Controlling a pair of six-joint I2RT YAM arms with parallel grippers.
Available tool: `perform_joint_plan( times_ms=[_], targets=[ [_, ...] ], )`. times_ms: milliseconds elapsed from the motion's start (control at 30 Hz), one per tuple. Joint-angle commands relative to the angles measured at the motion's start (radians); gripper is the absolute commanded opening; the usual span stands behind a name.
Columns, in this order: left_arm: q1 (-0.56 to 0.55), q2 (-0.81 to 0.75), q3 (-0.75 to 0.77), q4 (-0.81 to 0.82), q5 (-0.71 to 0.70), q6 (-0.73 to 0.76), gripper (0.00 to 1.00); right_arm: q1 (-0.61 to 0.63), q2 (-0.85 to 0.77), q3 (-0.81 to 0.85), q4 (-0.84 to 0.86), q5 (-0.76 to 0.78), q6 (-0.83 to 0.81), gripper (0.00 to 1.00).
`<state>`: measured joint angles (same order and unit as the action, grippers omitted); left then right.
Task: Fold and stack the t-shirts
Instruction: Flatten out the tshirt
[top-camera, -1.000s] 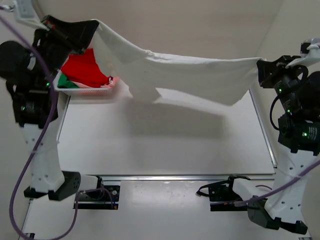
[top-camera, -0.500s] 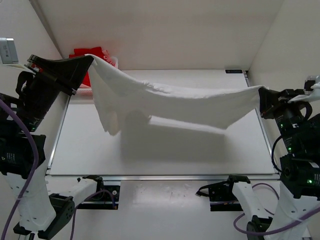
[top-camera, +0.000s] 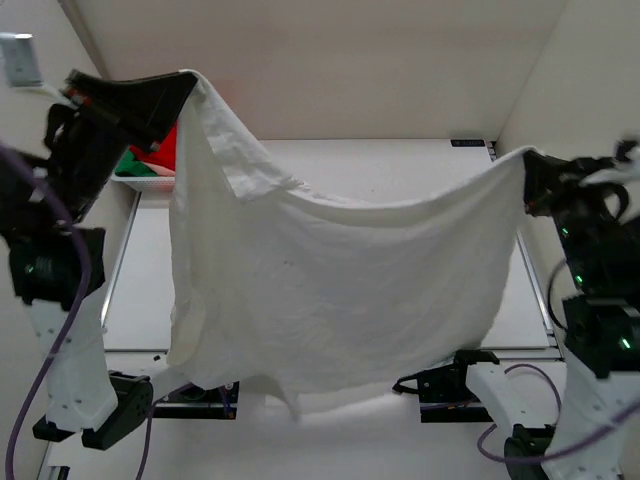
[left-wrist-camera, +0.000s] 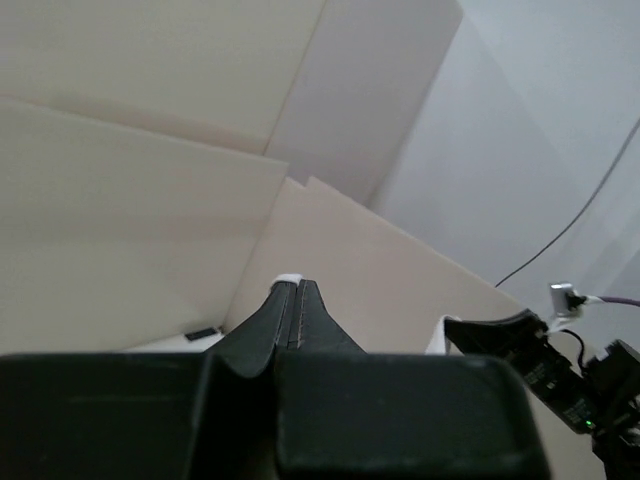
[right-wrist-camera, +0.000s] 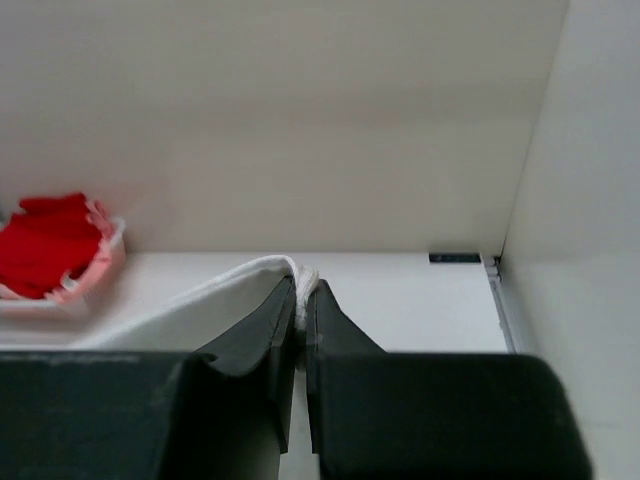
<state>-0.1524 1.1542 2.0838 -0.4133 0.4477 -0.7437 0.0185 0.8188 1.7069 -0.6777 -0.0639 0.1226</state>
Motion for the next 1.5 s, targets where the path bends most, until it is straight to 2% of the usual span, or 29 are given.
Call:
perform_joint_plan(
  times_ms=[0,67,133,200,267,367,433,467,533,567,600,633,667,700,733,767,800,833,900,967,1000,1033,1067,1100,1167,1200,1300,1367,1467],
  targets=[
    [0.011,0.108,-0.155,0.106,-0.003,0.021,0.00,-0.189,0.121,-0.210,0.163,-0.150,0.011,0.00],
    [0.001,0.139,-0.244,0.159,-0.024,0.050,0.00,-0.285,0.152,-0.318,0.261,-0.331,0.064,0.00],
    [-0.010,0.192,-0.359,0.230,-0.038,0.081,0.00,-0.272,0.207,-0.438,0.337,-0.304,0.075,0.00],
    [-0.016,0.238,-0.447,0.298,-0.053,0.096,0.00,-0.212,0.270,-0.483,0.398,-0.214,0.031,0.00],
    [-0.027,0.298,-0.534,0.366,-0.090,0.116,0.00,-0.213,0.380,-0.509,0.443,-0.203,0.020,0.00],
    [-0.041,0.473,-0.576,0.461,-0.144,0.148,0.00,-0.212,0.527,-0.521,0.512,-0.205,0.023,0.00],
    [-0.042,0.598,-0.538,0.473,-0.188,0.158,0.00,-0.198,0.650,-0.479,0.529,-0.198,0.014,0.00],
    [-0.045,0.648,-0.475,0.467,-0.201,0.167,0.00,-0.192,0.734,-0.461,0.523,-0.195,0.012,0.00],
    [-0.050,0.863,-0.314,0.414,-0.246,0.194,0.00,-0.178,0.883,-0.306,0.494,-0.195,0.000,0.00],
    [-0.052,0.925,-0.162,0.374,-0.256,0.211,0.00,-0.170,0.996,-0.256,0.469,-0.209,-0.004,0.00],
    [-0.055,1.046,0.016,0.278,-0.279,0.225,0.00,-0.164,1.108,-0.122,0.425,-0.203,-0.005,0.00],
    [-0.055,1.163,0.113,0.253,-0.290,0.218,0.00,-0.161,1.167,0.031,0.409,-0.209,-0.012,0.00],
    [-0.046,1.220,0.289,0.239,-0.303,0.216,0.09,-0.157,1.294,0.125,0.349,-0.191,-0.008,0.08],
    [-0.050,1.325,0.385,0.196,-0.316,0.211,0.42,-0.150,1.344,0.304,0.289,-0.176,-0.005,0.19],
    [-0.049,1.414,0.553,0.164,-0.328,0.204,0.68,-0.146,1.447,0.483,0.233,-0.156,-0.011,0.25],
    [-0.035,1.478,0.700,0.121,-0.352,0.189,0.84,-0.141,1.533,0.652,0.184,-0.108,-0.009,0.42],
    [-0.033,1.495,0.744,0.099,-0.360,0.181,0.95,-0.137,1.592,0.719,0.167,-0.078,-0.011,0.61],
    [-0.027,1.439,0.701,0.105,-0.328,0.178,0.99,-0.135,1.596,0.788,0.150,-0.064,0.005,0.67],
    [-0.018,1.315,0.543,0.102,-0.305,0.204,0.98,-0.140,1.541,0.697,0.171,-0.034,0.031,0.79],
    [-0.025,1.111,0.265,0.093,-0.313,0.260,0.98,-0.135,1.385,0.453,0.199,0.004,0.054,0.82],
    [-0.029,1.046,0.081,0.103,-0.314,0.274,0.98,-0.135,1.294,0.377,0.223,0.018,0.057,0.82],
    [-0.024,0.913,-0.024,0.157,-0.322,0.273,0.98,-0.127,1.245,0.230,0.248,0.025,0.069,0.82],
    [-0.016,0.783,-0.212,0.198,-0.319,0.247,0.98,-0.127,1.150,0.161,0.254,0.033,0.077,0.82],
    [-0.010,0.716,-0.370,0.209,-0.302,0.228,0.98,-0.127,1.061,0.032,0.271,0.042,0.086,0.81],
    [0.022,0.529,-0.534,0.150,-0.239,0.164,0.99,-0.144,0.928,-0.195,0.260,0.036,0.123,0.78],
    [0.024,0.491,-0.571,0.104,-0.200,0.171,0.99,-0.173,0.887,-0.249,0.244,-0.006,0.146,0.77],
    [-0.070,0.250,-0.810,-0.050,-0.273,0.228,0.98,-0.213,0.671,-0.517,0.211,-0.048,0.170,0.73],
    [-0.139,0.144,-0.939,-0.073,-0.314,0.221,0.97,-0.201,0.596,-0.600,0.181,-0.017,0.150,0.70],
    [-0.186,0.032,-1.117,-0.119,-0.259,0.155,0.94,-0.174,0.489,-0.705,0.100,0.004,0.178,0.65]
  ],
)
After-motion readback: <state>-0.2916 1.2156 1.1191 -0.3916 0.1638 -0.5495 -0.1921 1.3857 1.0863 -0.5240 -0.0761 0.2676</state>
